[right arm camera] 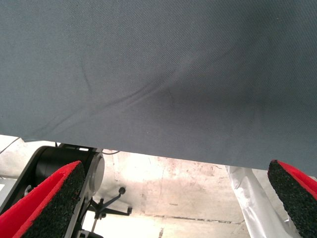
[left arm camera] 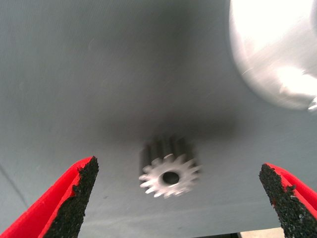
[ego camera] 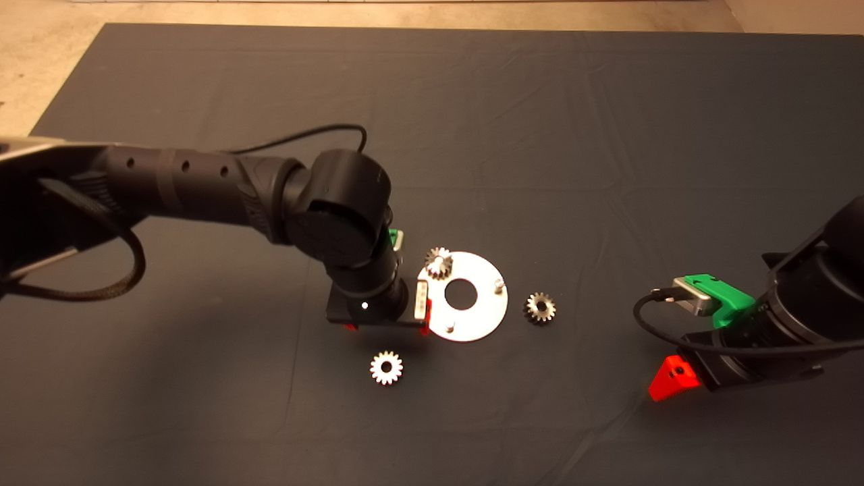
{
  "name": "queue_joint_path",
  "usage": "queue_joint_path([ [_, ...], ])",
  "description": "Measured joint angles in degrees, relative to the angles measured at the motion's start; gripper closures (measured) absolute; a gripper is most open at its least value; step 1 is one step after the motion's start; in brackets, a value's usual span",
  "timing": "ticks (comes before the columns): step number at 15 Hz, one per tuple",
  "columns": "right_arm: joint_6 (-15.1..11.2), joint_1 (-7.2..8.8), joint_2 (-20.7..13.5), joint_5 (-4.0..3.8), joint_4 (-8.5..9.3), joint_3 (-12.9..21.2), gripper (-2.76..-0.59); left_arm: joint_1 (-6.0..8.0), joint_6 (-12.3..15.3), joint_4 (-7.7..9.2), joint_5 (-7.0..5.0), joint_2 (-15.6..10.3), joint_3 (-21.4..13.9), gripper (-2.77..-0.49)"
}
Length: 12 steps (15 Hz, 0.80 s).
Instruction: Install three planetary gears onto the carrier pins
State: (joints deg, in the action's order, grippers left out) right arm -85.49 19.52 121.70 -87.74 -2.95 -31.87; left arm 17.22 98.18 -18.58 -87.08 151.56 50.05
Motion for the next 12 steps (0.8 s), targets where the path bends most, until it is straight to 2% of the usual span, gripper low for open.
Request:
queue_joint_path([
  [3,0.0,0.0,0.0,0.02,0.0,0.0,-2.76,-1.37,1.4,-1.49,-0.21,-1.7,-1.8,-2.33],
  [7,0.0,0.0,0.0,0.0,0.0,0.0,-2.76,-2.56,3.2,-2.74,-0.27,-1.9,-3.8,-2.33],
  [12,0.0,0.0,-0.1,0.0,0.0,0.0,-2.76,-4.38,4.1,-4.07,-0.33,-2.1,-4.3,-2.33],
])
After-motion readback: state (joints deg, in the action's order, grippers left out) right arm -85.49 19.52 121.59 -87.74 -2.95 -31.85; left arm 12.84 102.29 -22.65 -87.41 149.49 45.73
